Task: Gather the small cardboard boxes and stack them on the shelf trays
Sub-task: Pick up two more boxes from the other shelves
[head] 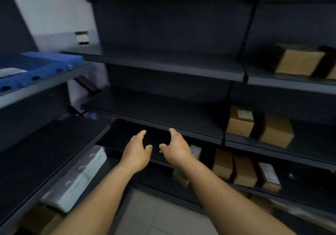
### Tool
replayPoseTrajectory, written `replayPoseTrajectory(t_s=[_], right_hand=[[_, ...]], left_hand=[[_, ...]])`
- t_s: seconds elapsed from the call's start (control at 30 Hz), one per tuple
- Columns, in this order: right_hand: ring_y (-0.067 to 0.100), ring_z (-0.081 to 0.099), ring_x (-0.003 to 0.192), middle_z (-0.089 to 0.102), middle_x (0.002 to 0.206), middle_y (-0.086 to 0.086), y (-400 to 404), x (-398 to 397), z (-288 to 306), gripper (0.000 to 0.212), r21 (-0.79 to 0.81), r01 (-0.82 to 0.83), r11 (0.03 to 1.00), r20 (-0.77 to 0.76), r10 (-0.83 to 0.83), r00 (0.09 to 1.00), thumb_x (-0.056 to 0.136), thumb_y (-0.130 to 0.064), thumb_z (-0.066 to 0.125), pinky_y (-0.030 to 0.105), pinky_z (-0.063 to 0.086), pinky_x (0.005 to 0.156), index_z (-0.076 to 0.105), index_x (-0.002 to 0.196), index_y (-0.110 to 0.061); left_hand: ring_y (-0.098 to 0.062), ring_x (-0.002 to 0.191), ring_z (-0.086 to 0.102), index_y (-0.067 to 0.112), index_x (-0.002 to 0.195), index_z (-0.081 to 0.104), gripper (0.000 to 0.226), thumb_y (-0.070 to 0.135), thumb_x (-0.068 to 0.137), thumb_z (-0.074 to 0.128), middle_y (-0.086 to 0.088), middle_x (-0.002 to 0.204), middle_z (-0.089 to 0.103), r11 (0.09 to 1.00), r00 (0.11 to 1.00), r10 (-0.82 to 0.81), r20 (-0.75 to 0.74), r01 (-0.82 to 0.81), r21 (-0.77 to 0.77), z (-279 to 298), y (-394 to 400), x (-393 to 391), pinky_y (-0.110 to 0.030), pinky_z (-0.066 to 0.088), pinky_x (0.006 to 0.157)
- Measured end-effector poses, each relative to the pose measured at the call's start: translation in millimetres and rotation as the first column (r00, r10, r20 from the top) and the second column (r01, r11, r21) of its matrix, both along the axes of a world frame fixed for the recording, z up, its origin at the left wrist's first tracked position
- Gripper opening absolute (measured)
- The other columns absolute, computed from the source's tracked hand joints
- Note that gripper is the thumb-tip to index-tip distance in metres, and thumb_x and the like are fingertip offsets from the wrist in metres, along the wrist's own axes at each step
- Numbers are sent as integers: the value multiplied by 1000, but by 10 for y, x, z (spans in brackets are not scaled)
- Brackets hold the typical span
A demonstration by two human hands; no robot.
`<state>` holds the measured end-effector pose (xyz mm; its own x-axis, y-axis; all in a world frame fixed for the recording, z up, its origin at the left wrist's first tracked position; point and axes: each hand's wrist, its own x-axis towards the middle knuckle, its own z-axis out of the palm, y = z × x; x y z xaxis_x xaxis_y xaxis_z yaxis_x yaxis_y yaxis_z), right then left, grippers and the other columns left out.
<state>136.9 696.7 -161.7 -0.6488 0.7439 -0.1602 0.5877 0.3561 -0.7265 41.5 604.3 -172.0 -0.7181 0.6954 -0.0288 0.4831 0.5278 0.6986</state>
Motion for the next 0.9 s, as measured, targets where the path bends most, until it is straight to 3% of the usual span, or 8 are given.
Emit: replayPoseTrajectory(t_s=[0.17, 0.33, 0.43, 0.53, 0.6, 0.67, 0.77, 0.9], right_hand=[[20, 27, 142, 17, 158, 2, 212, 265, -307, 69, -49, 143, 989, 17, -142, 990, 94, -25, 52, 32, 30, 112, 15, 151, -16], [22, 42, 131, 33, 150, 4, 409, 469, -607, 60, -63, 266, 962, 8, -266, 964, 92, -25, 55, 30, 38, 103, 30, 146, -17], [24, 51, 120, 45, 139, 6, 599, 557, -794, 44, -100, 307, 946, 61, -303, 951, 92, -27, 54, 28, 43, 95, 48, 134, -14], [28, 56, 112, 59, 121, 15, 846, 609, -1016, 31, -160, 323, 933, 79, -314, 946, 94, -18, 53, 27, 47, 83, 59, 115, 3], [26, 56, 110, 56, 127, 14, 1037, 619, -1170, 34, -172, 319, 932, 87, -308, 947, 94, -19, 54, 25, 47, 77, 57, 120, 2], [24, 55, 113, 45, 139, 6, 1222, 597, -1320, 43, -207, 320, 924, 112, -303, 947, 94, -25, 55, 22, 43, 78, 48, 134, -10], [26, 54, 114, 44, 141, 8, 1500, 543, -1554, 49, -222, 311, 924, 143, -285, 948, 95, -24, 54, 28, 45, 82, 39, 140, -12], [25, 57, 109, 37, 148, 7, 1841, 424, -1971, 61, -253, 324, 911, 200, -279, 939, 97, -28, 50, 24, 42, 69, 22, 149, -14]], left_hand=[[-19, 135, 38, 18, 150, 23, 62, 22, 96, 52, -3, 152, 33, 989, 986, -139, 95, 143, -38, -360, 324, 118, -30, 35, 105], [-18, 135, 38, 17, 150, 22, 63, 19, 95, 53, -3, 150, 36, 976, 964, -198, 176, 211, -57, -731, 614, 192, -29, 33, 107], [-19, 134, 38, 17, 151, 22, 64, 17, 95, 53, -4, 149, 37, 971, 950, -204, 235, 228, -77, -945, 789, 176, -30, 32, 108], [-21, 133, 39, 18, 151, 21, 64, 17, 95, 53, -7, 149, 37, 973, 939, -169, 300, 208, -103, -1167, 981, 84, -29, 33, 108], [-22, 135, 38, 17, 152, 19, 65, 17, 96, 52, -8, 150, 36, 976, 929, -133, 346, 183, -115, -1301, 1130, 0, -28, 32, 108], [-22, 136, 37, 17, 152, 17, 66, 18, 96, 52, -8, 150, 35, 979, 920, -90, 381, 152, -135, -1443, 1300, -88, -28, 32, 107], [-22, 134, 40, 20, 152, 15, 66, 21, 96, 51, -7, 151, 36, 977, 923, -48, 382, 123, -173, -1659, 1552, -193, -27, 36, 102], [-25, 133, 42, 21, 152, 15, 65, 26, 97, 49, -7, 150, 36, 975, 933, -31, 360, 108, -195, -2013, 1855, -302, -31, 38, 102]])
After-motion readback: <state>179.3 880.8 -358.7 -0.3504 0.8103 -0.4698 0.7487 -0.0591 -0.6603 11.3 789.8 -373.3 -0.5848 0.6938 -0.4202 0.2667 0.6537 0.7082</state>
